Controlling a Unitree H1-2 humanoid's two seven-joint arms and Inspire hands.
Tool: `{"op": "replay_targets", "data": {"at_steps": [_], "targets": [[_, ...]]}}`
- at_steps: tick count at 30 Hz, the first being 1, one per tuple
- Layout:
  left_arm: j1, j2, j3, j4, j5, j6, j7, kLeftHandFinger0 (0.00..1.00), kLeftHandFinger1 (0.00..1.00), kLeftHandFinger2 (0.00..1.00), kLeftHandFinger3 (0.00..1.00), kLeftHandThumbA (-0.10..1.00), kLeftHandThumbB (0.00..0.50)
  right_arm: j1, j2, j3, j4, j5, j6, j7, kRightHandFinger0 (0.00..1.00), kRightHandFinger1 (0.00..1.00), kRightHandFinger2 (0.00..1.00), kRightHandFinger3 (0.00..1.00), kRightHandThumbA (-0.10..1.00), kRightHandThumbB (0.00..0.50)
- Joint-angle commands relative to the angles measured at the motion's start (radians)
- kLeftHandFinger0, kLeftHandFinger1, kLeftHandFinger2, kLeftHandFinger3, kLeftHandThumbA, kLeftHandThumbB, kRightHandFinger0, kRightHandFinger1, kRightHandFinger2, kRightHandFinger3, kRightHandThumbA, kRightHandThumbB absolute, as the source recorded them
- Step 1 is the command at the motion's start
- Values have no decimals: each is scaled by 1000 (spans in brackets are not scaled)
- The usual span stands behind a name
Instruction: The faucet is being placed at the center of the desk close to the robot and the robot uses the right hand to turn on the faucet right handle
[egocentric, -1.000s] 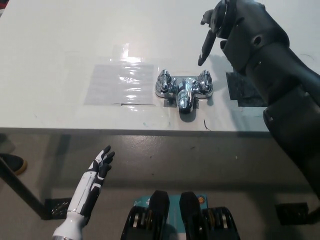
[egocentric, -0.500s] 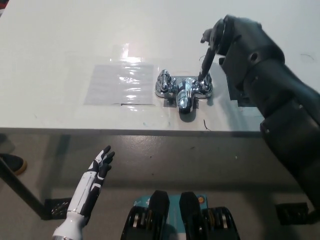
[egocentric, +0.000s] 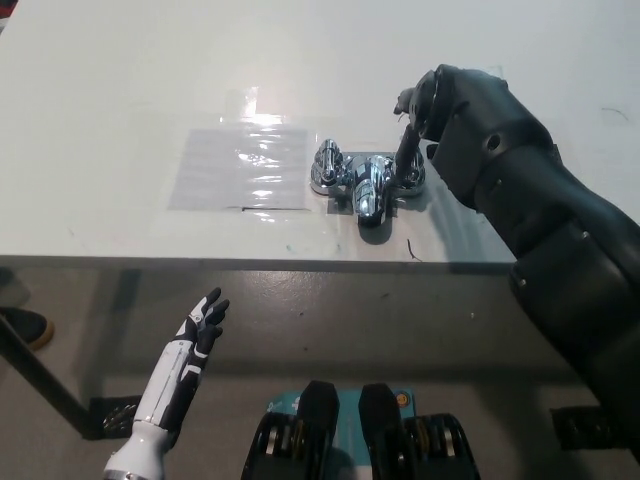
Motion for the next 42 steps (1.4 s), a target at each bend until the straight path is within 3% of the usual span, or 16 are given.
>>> {"op": "replay_targets", "data": {"at_steps": [1,4,12,18,31,42], "targets": [[-13,11,-5,-26,0,-21,-9,1000,1000,1000,1000,1000,478,-41,6,15,-8,-11,-8,-19,1000,1000,1000,1000,1000,342],[-13,11,-5,-27,0,-19,-8,1000,1000,1000,1000,1000,478,-43,3,41,-6,-29,-21,-6,1000,1000,1000,1000,1000,342],[-13,8,-6,-29,1,-19,-7,1000,1000,1000,1000,1000,486,-32,-23,66,-6,-33,-27,-27,1000,1000,1000,1000,1000,280],[-13,7,-6,-36,-6,-12,-10,1000,1000,1000,1000,1000,481,-17,-40,98,-1,-59,-8,-67,1000,1000,1000,1000,1000,323],[-20,8,-5,-33,-8,-19,-11,1000,1000,1000,1000,1000,474,-38,-100,194,10,-104,-53,47,1000,1000,1000,1000,1000,293],[-24,7,-5,-43,-4,-8,-9,1000,1000,1000,1000,1000,474,-44,-132,216,11,-94,-59,86,1000,1000,1000,1000,1000,361]]}}
